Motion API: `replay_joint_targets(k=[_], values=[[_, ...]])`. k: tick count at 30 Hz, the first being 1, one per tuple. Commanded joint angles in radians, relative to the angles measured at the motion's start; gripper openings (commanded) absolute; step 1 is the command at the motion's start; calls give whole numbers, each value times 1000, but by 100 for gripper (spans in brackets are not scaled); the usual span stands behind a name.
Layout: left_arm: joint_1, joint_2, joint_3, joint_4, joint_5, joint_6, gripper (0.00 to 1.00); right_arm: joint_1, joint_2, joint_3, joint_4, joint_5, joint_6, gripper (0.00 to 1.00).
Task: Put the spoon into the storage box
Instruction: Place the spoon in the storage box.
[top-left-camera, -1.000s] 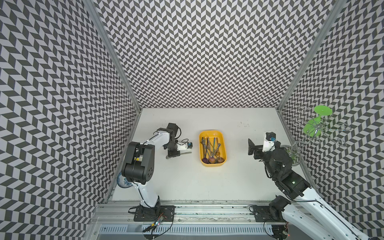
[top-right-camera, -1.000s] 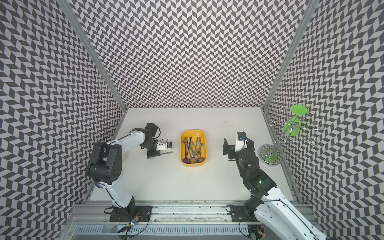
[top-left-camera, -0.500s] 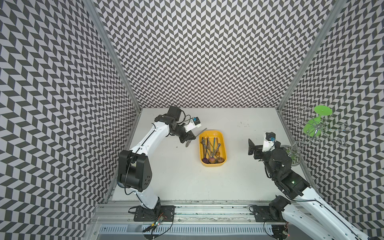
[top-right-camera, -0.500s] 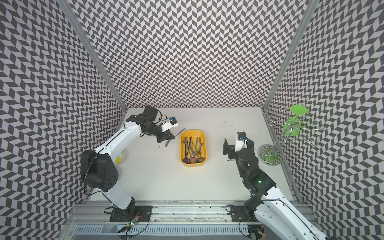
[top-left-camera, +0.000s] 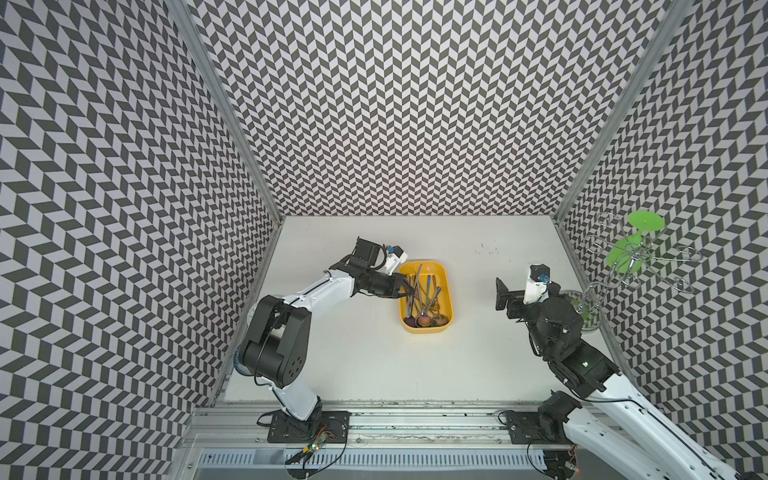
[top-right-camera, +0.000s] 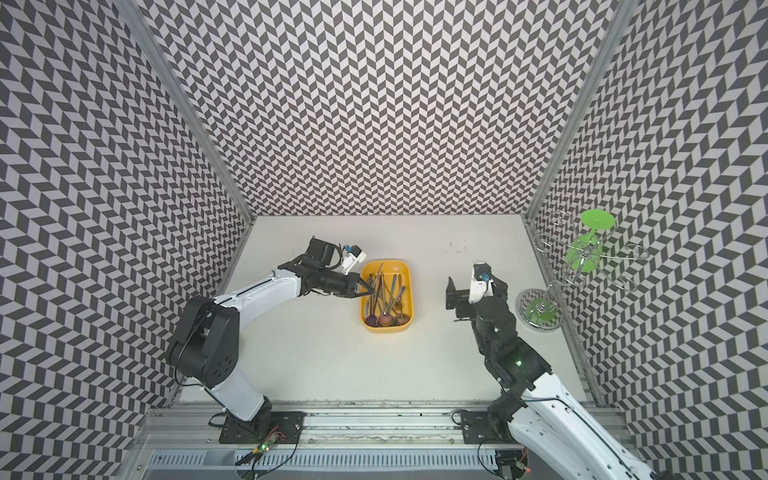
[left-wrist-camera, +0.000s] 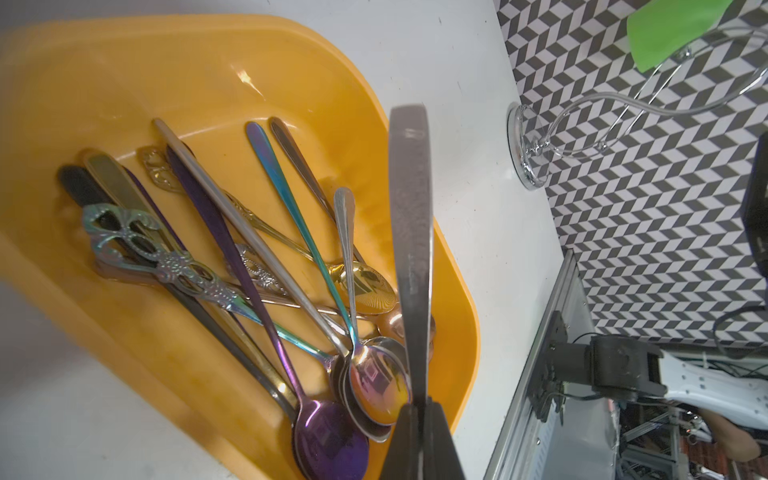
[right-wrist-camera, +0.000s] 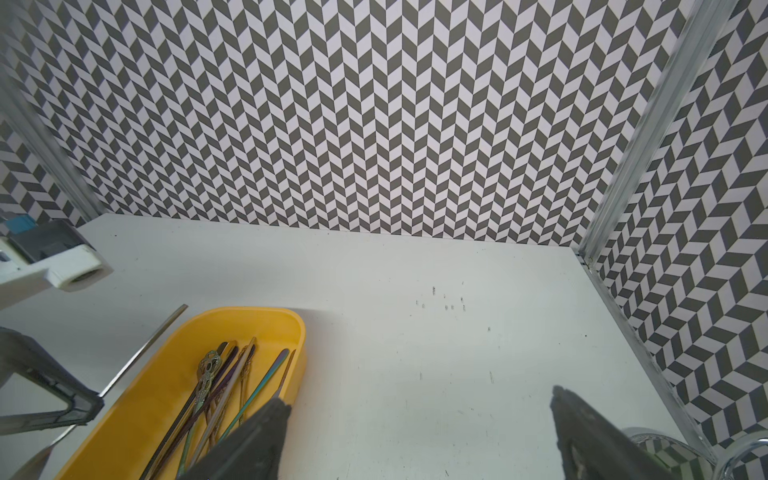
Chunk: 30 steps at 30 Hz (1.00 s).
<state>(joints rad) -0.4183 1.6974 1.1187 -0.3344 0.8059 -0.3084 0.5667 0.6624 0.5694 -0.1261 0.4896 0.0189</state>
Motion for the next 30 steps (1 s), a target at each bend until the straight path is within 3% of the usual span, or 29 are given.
replay_joint_targets(k=[1, 12, 14, 19, 30], values=[[-34, 26, 7, 113, -5, -169, 0, 6, -4, -11, 46, 3, 4, 100], [-30, 104, 58, 131, -64, -228, 0, 6, 21, -17, 51, 5, 2, 100], [-30, 105, 53, 136, -66, -228, 9, 6, 25, -16, 53, -12, 2, 100], [-16, 49, 43, 128, -82, -200, 44, 6, 23, -31, 73, 6, -6, 100], [80, -165, 26, 122, -171, -36, 70, 6, -21, -187, 286, 41, -75, 100]])
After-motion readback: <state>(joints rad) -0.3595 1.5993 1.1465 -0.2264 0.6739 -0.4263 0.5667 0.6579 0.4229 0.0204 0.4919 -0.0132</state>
